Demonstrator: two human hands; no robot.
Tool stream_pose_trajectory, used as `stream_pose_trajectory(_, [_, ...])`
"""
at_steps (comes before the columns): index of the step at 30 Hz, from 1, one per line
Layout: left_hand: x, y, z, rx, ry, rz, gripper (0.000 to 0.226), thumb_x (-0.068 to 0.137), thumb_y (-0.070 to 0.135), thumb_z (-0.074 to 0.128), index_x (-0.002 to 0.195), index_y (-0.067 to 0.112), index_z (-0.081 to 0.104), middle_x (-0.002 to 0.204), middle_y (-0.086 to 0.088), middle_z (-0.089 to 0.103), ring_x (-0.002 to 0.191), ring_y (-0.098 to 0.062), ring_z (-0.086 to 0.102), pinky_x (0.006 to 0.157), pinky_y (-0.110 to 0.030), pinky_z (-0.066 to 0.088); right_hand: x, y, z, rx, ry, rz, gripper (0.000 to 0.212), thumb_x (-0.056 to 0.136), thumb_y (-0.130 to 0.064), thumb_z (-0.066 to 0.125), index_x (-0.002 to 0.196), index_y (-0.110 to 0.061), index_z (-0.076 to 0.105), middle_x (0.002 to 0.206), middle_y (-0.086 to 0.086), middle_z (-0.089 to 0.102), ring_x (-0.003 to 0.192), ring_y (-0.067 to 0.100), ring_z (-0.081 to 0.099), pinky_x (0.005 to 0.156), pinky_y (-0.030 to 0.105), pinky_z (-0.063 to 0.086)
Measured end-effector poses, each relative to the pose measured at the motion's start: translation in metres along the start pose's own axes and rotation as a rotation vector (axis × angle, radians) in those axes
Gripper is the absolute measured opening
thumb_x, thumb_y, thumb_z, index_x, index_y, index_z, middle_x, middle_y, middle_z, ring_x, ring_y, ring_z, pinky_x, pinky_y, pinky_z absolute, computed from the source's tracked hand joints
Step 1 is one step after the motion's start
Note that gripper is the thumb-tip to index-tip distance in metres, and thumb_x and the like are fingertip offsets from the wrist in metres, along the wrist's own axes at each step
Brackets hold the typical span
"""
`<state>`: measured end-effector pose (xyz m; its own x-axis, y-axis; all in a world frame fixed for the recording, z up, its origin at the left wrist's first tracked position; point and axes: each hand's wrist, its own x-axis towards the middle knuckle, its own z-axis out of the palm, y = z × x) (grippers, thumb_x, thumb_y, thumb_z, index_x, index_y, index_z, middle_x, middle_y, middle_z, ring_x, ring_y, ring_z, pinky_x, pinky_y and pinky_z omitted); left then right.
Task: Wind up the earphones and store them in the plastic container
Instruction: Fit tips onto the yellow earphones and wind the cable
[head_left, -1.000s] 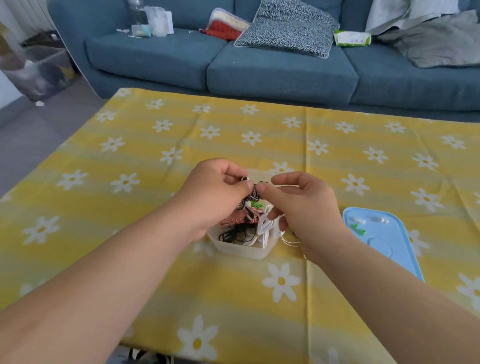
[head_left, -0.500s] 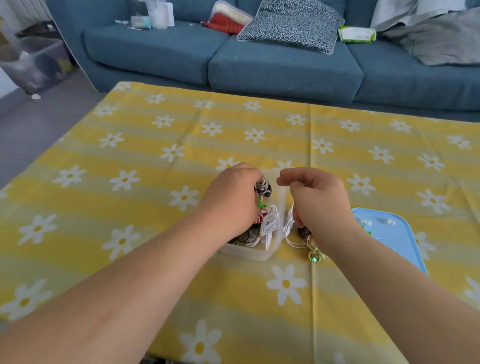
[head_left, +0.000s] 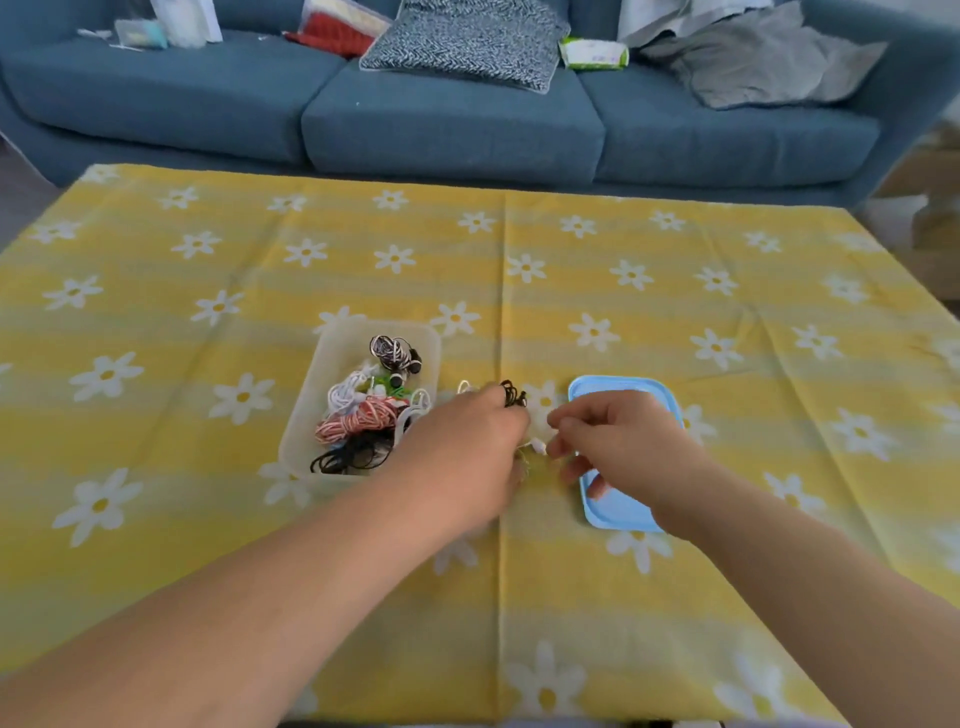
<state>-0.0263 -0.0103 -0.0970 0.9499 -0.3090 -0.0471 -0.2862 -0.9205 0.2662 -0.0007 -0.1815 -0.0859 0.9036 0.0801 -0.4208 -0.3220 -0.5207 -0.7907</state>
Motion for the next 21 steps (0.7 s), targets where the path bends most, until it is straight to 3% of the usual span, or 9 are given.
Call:
stream_pose_trajectory(4, [0.001,0.01,-0.001,0.071,-0.07,-0.049,0.04,0.085,0.055,0.067,0.104,0.023,0.052,0.1,0.003,0.037,0.097,-0.024,0.055,0.067,-0.035,0.038,-0.008,0.011,-0.004,-0.116,-0.164,0.026,0.021,0.098,-0.019,0.055,0.093,-0.01,0.074,0.088,0.011,0.078,0.065,0.015,0.068,0.055,0.027,0.054])
stream_pose_trajectory(7, [-0.004,0.015,0.003,0.088,-0.135,-0.051,0.034,0.091,0.045,0.065,0.113,0.026,0.048,0.101,0.005,0.041,0.103,-0.026,0.059,0.067,-0.035,0.036,-0.013,0.014,-0.006,-0.162,-0.263,0.045,0.02,0.099,-0.02,0.055,0.096,-0.012,0.072,0.092,0.012,0.078,0.065,0.014,0.067,0.055,0.028,0.052])
stream_pose_trajectory(10, [-0.004,0.016,0.004,0.063,-0.049,-0.041,0.013,0.098,0.034,0.049,0.105,0.023,0.05,0.1,0.002,0.048,0.099,-0.029,0.061,0.066,-0.036,0.038,-0.016,0.014,-0.007,-0.203,-0.325,0.049,0.019,0.099,-0.021,0.054,0.097,-0.014,0.072,0.095,0.01,0.078,0.068,0.014,0.068,0.061,0.03,0.054])
stream_pose_trajectory(13, [0.0,0.014,-0.004,-0.063,0.061,-0.085,0.032,0.093,0.039,0.033,0.098,0.018,0.057,0.096,0.002,0.057,0.093,-0.029,0.061,0.075,-0.039,0.048,-0.019,0.012,-0.008,-0.2,-0.325,0.033,0.017,0.098,-0.02,0.055,0.095,-0.018,0.071,0.093,0.009,0.079,0.071,0.013,0.071,0.064,0.03,0.056])
stream_pose_trajectory(15, [0.002,0.011,-0.018,-0.233,0.163,-0.135,0.036,0.095,0.034,0.032,0.095,0.017,0.064,0.082,0.007,0.062,0.084,-0.024,0.058,0.076,-0.039,0.049,-0.019,0.011,-0.008,-0.185,-0.287,-0.006,0.012,0.096,-0.021,0.059,0.097,-0.02,0.071,0.091,0.009,0.078,0.073,0.021,0.072,0.066,0.032,0.059])
stream_pose_trajectory(17, [0.005,0.009,-0.03,-0.533,0.226,-0.257,0.031,0.099,0.024,0.039,0.088,0.015,0.068,0.056,0.01,0.057,0.064,-0.02,0.054,0.064,-0.037,0.047,-0.019,0.009,-0.008,-0.142,-0.231,-0.053,0.013,0.092,-0.026,0.068,0.104,-0.025,0.069,0.089,0.005,0.078,0.074,0.028,0.071,0.074,0.038,0.062])
stream_pose_trajectory(19, [0.005,0.008,-0.043,-0.916,0.224,-0.402,0.03,0.101,0.026,0.045,0.083,0.013,0.065,0.052,0.002,0.054,0.048,-0.02,0.051,0.052,-0.032,0.044,-0.018,0.005,-0.006,-0.026,-0.227,-0.082,0.036,0.084,-0.026,0.08,0.117,-0.033,0.066,0.099,-0.005,0.074,0.074,0.02,0.069,0.083,0.045,0.06])
stream_pose_trajectory(21, [0.005,0.01,-0.05,-1.239,0.15,-0.48,0.032,0.103,0.037,0.052,0.085,0.012,0.062,0.059,-0.008,0.053,0.044,-0.022,0.05,0.045,-0.028,0.041,-0.018,0.001,-0.005,0.112,-0.322,-0.118,0.058,0.076,-0.023,0.087,0.126,-0.041,0.064,0.115,-0.011,0.069,0.091,0.015,0.072,0.092,0.055,0.056])
